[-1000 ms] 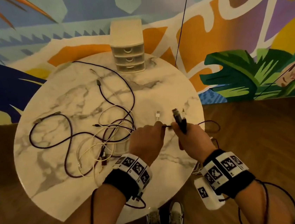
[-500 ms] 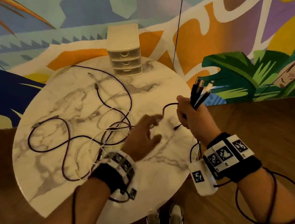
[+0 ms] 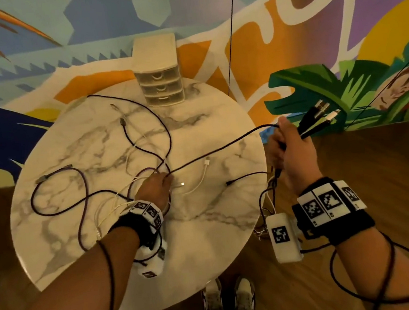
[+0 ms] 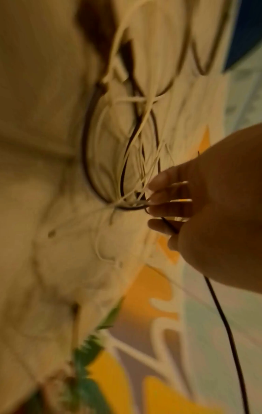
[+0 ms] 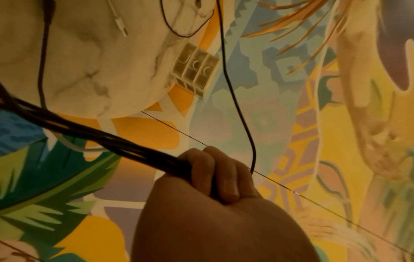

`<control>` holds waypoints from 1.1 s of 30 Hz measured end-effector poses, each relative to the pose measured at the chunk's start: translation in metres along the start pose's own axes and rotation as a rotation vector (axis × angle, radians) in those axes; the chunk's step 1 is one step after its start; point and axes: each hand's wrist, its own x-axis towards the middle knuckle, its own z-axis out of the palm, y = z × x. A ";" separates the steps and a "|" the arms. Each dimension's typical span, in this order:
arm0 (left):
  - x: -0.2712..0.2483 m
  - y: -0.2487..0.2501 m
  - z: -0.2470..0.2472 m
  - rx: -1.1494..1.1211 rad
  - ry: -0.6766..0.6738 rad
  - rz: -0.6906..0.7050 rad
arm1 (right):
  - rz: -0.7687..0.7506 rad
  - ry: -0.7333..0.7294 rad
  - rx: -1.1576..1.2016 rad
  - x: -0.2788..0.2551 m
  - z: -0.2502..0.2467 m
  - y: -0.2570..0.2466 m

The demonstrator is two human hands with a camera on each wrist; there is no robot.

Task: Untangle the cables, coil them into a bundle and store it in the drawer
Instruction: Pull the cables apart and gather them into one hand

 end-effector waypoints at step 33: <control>-0.007 0.199 -0.089 -1.634 -0.295 0.208 | 0.529 0.579 -0.667 0.000 -0.202 0.108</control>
